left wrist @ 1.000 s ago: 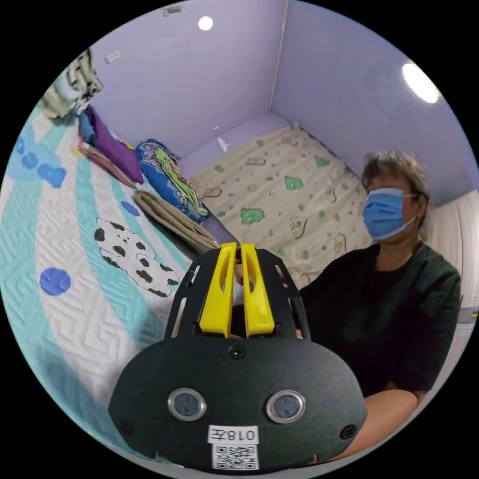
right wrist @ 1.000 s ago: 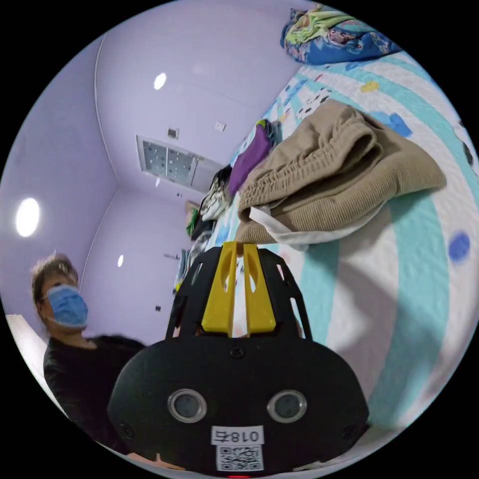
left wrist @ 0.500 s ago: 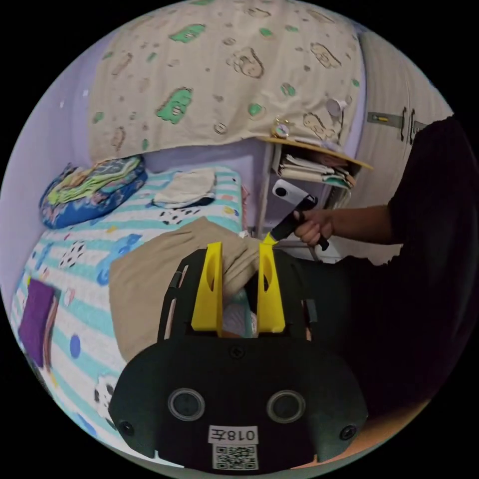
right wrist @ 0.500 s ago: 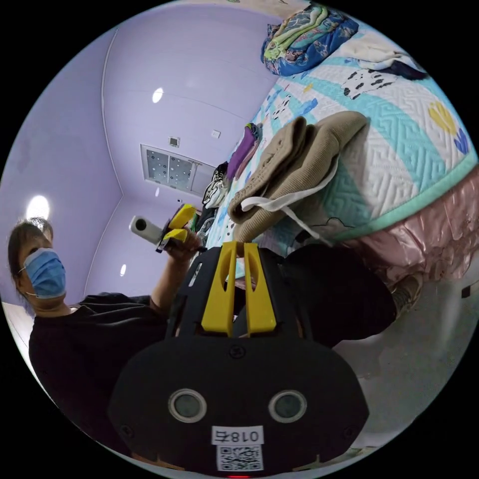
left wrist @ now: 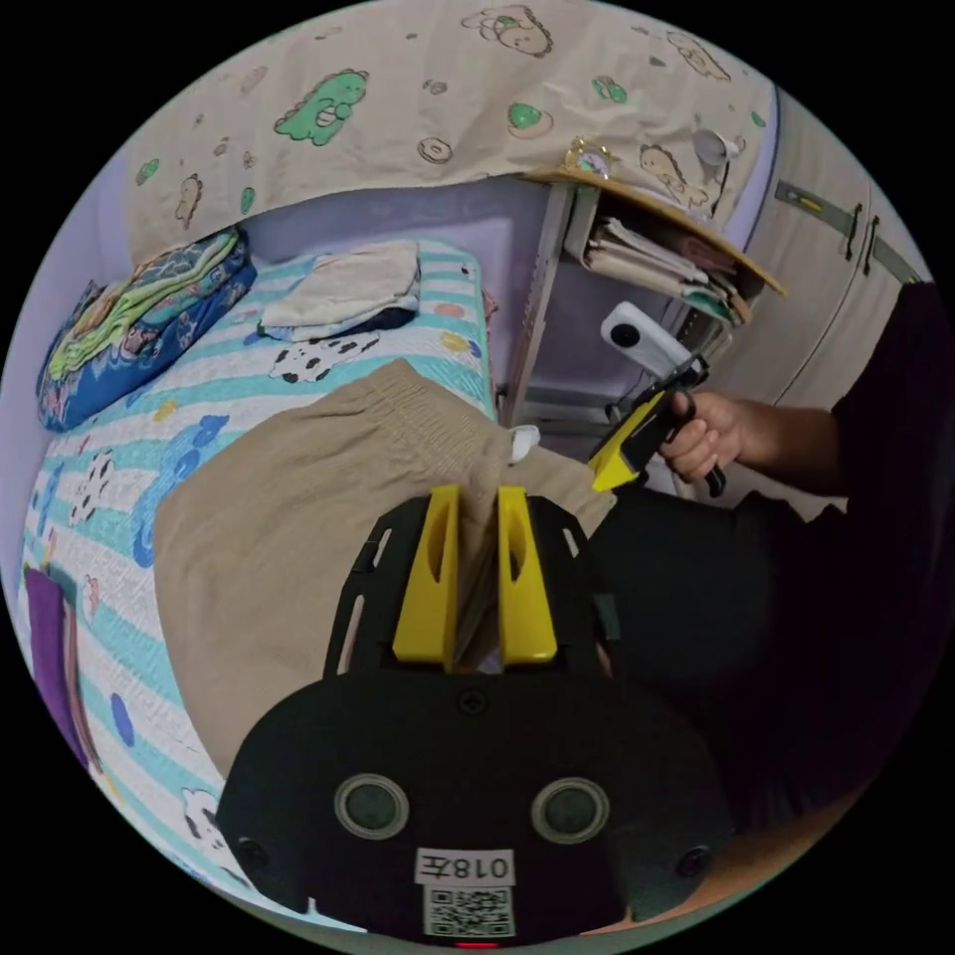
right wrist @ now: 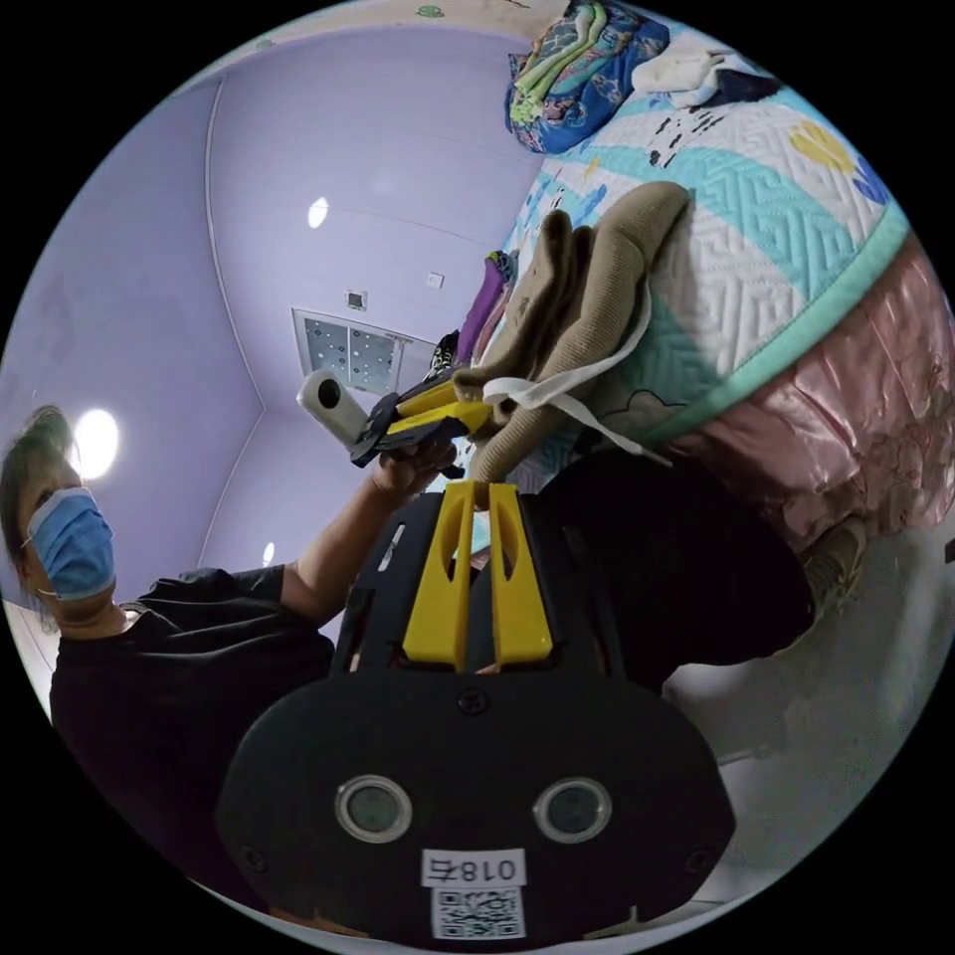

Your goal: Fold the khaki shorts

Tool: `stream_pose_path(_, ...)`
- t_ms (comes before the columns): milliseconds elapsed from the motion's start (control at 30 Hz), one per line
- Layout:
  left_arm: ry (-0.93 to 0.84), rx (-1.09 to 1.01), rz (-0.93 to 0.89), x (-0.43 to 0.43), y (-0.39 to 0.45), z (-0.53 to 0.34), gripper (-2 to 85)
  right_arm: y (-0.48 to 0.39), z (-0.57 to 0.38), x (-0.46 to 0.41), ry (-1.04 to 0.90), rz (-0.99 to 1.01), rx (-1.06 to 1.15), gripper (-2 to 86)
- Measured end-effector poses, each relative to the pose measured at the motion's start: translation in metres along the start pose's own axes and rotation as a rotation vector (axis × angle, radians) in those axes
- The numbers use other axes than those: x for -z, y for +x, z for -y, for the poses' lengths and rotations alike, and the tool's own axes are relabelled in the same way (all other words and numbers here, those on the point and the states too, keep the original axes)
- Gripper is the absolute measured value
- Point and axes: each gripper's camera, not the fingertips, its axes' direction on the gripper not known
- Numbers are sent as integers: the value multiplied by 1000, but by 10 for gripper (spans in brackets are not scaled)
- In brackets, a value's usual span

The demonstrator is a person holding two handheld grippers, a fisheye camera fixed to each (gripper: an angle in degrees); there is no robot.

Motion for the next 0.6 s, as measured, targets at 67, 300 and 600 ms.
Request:
stream_pose_path(67, 121, 114, -35, 22, -15, -15, 49, 2, -9, 0, 7, 9, 6, 8)
stream_pose_path(300, 661, 501, -12, 155, -79, -118, 45, -15, -36, -7, 23, -43, 85, 7)
stream_pose_path(600, 1223, 999, 248, 328, -78, -417, 41, -36, -70, -21, 65, -213, 193, 8)
